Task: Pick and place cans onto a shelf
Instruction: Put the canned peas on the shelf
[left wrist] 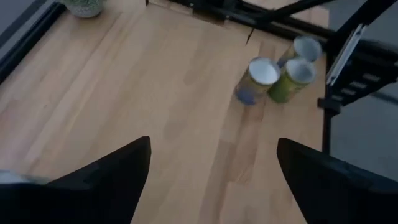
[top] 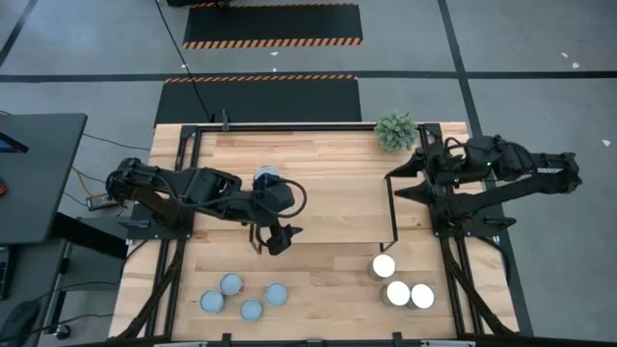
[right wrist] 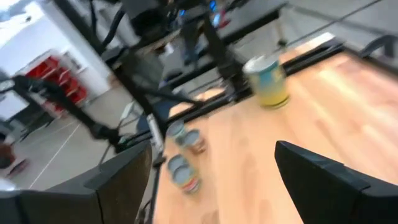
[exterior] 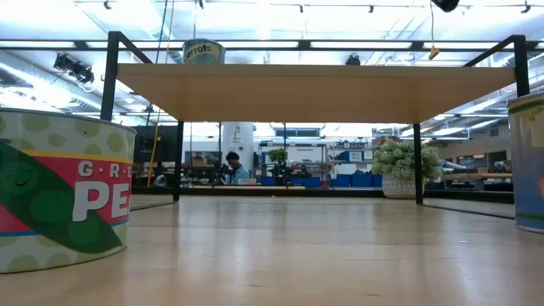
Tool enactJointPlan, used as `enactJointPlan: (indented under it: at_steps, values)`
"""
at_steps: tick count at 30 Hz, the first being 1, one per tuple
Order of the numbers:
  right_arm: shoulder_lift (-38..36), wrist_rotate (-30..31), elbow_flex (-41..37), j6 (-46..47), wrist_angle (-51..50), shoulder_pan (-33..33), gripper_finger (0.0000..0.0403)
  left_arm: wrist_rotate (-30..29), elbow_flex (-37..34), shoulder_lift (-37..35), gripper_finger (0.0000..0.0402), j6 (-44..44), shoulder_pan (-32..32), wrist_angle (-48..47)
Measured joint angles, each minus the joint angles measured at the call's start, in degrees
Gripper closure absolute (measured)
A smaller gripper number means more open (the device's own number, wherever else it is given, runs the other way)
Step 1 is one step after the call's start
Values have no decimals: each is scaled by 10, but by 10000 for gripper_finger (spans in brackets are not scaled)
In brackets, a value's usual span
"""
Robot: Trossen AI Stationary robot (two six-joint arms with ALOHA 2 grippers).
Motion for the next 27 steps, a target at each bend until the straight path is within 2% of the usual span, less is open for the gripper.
enactJointPlan:
  at_steps: [7,12,17,27]
  values:
    - [56,38,26,67,4,93,55,0,-17,-2,86,4,-51,1]
    - [111,100,57,106,-4,184,55,-5,-42,-2,108,-24,-99,15]
    - [173,151,88,167,-55,265,55,-77,-60,-2,123,-51,-147,20]
    - [290,171,141,329,-154,397,55,-91,-74,-2,145,-106,-187,45]
